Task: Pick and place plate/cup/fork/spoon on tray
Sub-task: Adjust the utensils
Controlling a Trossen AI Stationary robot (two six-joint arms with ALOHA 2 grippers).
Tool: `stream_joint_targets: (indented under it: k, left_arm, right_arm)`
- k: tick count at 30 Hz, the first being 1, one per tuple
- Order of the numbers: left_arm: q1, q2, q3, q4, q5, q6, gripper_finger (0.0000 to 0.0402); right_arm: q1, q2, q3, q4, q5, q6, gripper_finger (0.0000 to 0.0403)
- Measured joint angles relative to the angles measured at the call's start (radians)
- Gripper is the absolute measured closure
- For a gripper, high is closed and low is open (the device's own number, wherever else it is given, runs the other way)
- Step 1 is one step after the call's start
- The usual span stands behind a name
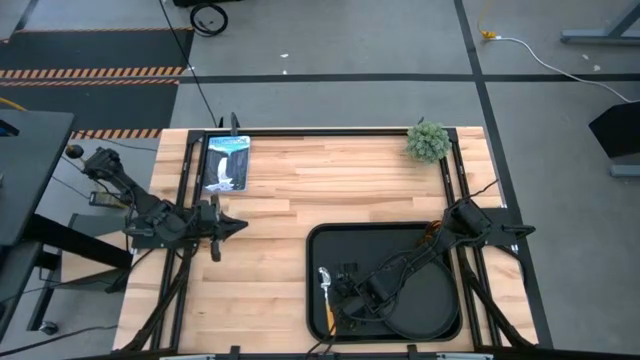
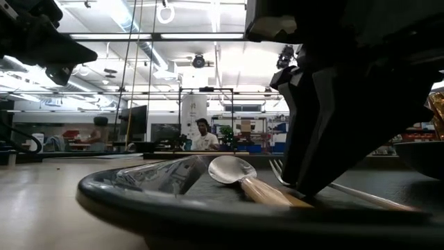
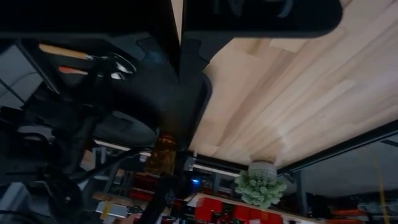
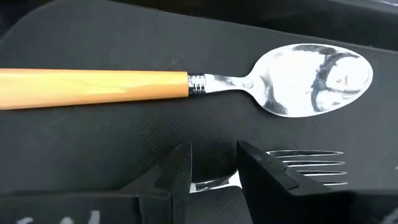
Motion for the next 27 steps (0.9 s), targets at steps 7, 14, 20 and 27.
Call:
stream_joint_targets:
  k: [7,14,20,27]
  left_arm:
    - [-0.007,0.000,0.000,0.000,0.008,0.000,0.0392]
    - [-0.007,0.002,0.001,-0.006,0.008,0.006,0.0392]
    - [-0.006,0.002,0.001,-0.029,0.052,-0.031,0.0392]
    - [-0.006,0.001,0.001,-0.072,0.058,-0.031,0.0392]
  right_arm:
    - [-0.037,0.000,0.017,0.005,0.006,-0.042,0.0268]
    - [-0.085,0.000,0.017,0.006,0.006,-0.061,0.0268]
    - [-0.111,0.000,0.017,-0.030,0.006,-0.063,0.0268]
    - [-0.119,-0.002,0.020,-0.086,0.002,-0.014,0.0268]
